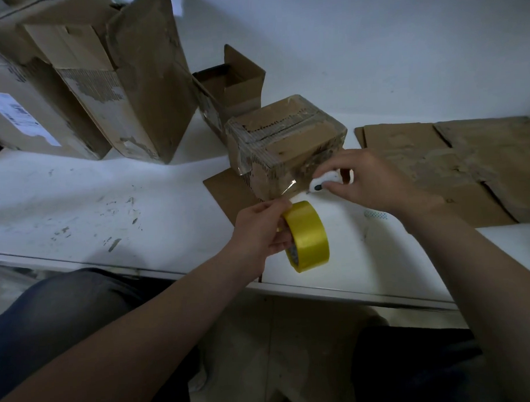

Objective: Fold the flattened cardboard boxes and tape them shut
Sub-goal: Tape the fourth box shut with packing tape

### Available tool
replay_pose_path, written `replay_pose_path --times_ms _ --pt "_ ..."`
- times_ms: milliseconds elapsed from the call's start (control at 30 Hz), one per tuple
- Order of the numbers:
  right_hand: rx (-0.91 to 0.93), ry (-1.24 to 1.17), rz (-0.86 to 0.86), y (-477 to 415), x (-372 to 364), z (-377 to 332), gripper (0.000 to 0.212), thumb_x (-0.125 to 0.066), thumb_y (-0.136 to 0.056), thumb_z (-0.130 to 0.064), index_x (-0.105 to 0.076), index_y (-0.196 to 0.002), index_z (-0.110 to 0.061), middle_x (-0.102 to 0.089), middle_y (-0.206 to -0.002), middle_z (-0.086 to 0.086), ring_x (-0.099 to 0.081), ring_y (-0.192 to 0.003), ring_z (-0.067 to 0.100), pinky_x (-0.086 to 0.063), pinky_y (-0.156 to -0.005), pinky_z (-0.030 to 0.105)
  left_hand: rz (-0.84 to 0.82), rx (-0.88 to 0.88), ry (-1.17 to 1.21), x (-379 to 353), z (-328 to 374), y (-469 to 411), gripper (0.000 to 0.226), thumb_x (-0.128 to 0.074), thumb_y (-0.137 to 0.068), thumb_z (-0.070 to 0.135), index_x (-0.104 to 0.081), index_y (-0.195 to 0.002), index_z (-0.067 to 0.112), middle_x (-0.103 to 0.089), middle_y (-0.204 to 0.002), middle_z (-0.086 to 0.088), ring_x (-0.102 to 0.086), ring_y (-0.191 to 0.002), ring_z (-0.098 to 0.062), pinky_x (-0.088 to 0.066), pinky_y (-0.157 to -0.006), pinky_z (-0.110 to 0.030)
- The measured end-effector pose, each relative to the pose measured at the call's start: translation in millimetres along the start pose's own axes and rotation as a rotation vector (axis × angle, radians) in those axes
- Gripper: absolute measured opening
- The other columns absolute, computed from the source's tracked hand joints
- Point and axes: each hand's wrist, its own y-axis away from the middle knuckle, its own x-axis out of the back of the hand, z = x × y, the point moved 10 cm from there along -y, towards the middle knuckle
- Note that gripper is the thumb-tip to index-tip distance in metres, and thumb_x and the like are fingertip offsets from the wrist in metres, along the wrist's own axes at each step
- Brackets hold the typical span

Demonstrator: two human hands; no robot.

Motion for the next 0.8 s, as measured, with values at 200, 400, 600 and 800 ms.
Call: replay_pose_path --times_ms 200,400,600,800 --pt "0.008 -0.285 0.125 -5.2 9.9 -31.2 0.023 -0.080 -0.085 -0.021 -0.071 -0.102 -0.034 -0.072 -0.093 -0.001 -0.063 -0.080 0.022 -0.053 -0.065 0.035 -0.045 -0.034 -0.188 3.7 10.3 1.1 0.029 -0.070 -0.092 0.034 -0.069 -0.115 0.017 -0.072 -0.105 -0.009 -0.074 -0.093 -0.027 -0.059 -0.070 -0.031" --pt "0.182 -0.114 0.060 -11.2 -11.8 -66.2 0.017 -0.078 -0.086 -0.021 -0.076 -0.103 -0.022 -0.073 -0.094 -0.011 -0.060 -0.076 -0.002 -0.041 -0.066 0.012 -0.062 -0.050 -0.231 6.2 10.4 3.3 0.034 -0.069 -0.092 0.036 -0.067 -0.120 0.016 -0.072 -0.109 -0.011 -0.074 -0.092 -0.027 -0.060 -0.077 -0.034" --pt "0.265 0.111 0.057 -7.5 -20.8 -69.0 0.016 -0.077 -0.087 -0.022 -0.079 -0.102 -0.024 -0.072 -0.097 -0.014 -0.049 -0.086 -0.010 -0.030 -0.073 0.004 -0.060 -0.053 -0.256 5.9 9.6 5.0 0.035 -0.067 -0.093 0.037 -0.066 -0.122 0.017 -0.071 -0.109 -0.010 -0.074 -0.090 -0.026 -0.061 -0.076 -0.032" --pt "0.078 0.188 -0.023 -0.3 -22.7 -40.0 0.017 -0.077 -0.083 -0.021 -0.077 -0.096 -0.031 -0.070 -0.093 -0.019 -0.054 -0.079 -0.004 -0.037 -0.060 0.018 -0.066 0.000 -0.326 10.9 13.0 5.9 0.033 -0.070 -0.091 0.035 -0.068 -0.117 0.014 -0.071 -0.101 -0.008 -0.073 -0.082 -0.022 -0.057 -0.063 -0.028"
